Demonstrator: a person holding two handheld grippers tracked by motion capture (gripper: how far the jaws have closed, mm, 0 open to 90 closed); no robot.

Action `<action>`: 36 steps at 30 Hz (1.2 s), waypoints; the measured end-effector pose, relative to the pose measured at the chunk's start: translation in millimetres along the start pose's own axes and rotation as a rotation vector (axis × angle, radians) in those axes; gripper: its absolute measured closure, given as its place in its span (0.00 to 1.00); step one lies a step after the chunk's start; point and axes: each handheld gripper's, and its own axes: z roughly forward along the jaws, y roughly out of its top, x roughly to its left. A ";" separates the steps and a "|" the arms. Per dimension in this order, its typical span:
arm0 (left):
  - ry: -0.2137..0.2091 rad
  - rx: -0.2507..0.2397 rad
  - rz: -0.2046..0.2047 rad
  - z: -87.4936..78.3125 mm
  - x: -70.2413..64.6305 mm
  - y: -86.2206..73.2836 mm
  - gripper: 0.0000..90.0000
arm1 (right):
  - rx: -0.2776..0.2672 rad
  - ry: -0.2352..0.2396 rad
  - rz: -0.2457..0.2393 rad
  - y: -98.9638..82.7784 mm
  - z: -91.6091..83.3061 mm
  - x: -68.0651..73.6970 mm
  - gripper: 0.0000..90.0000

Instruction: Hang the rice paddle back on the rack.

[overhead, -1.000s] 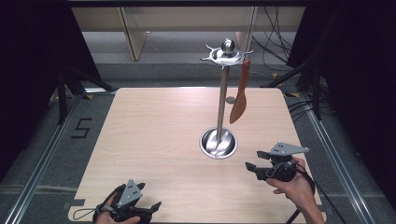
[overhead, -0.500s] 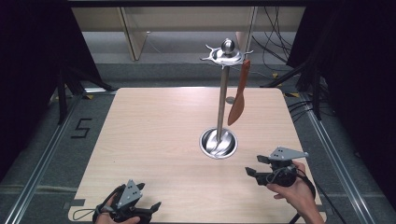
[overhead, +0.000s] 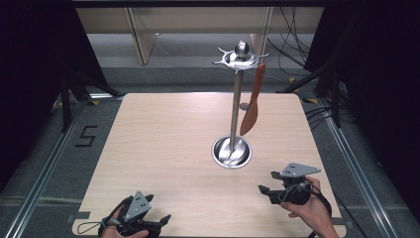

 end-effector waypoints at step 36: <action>-0.008 0.011 0.032 -0.4 2.0 0.1 0.17 | 0.035 -0.030 0.015 -31.4 -6.5 5.7 0.34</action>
